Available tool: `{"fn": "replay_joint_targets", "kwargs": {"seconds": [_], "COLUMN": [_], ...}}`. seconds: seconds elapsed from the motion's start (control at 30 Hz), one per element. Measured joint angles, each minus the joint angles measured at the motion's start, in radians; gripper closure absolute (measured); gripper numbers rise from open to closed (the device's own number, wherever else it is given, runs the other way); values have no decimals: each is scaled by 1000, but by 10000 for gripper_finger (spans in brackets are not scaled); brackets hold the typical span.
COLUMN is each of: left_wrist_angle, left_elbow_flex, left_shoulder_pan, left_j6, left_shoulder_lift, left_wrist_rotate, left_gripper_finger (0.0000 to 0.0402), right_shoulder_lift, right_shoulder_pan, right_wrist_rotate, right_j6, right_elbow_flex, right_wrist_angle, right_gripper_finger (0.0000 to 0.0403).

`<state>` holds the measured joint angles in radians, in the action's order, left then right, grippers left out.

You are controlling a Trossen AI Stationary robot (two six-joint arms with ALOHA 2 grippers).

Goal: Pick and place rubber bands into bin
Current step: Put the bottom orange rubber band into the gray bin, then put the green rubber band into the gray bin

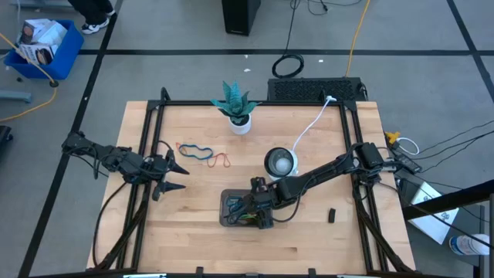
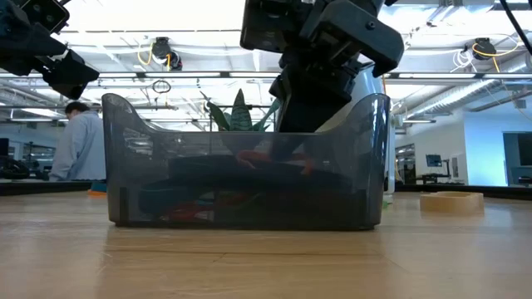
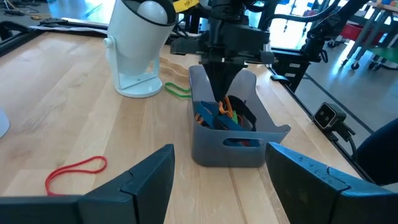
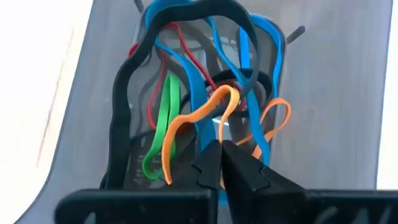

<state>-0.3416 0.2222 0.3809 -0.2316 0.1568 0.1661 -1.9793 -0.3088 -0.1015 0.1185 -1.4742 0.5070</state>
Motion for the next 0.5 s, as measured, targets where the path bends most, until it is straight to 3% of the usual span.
{"fn": "replay_joint_targets", "kwargs": {"seconds": [0.5], "left_wrist_angle": [-6], "left_elbow_flex": [0], "left_shoulder_pan": [0], "left_j6": [-4], "left_shoulder_lift": [0], "left_wrist_rotate": [1], "left_gripper_finger": [144], "right_shoulder_lift": [37], "right_shoulder_pan": [0], "right_wrist_rotate": [0], "right_j6": [1], "right_elbow_flex": [0], "right_wrist_angle": [-21], "right_gripper_finger": [267]}}
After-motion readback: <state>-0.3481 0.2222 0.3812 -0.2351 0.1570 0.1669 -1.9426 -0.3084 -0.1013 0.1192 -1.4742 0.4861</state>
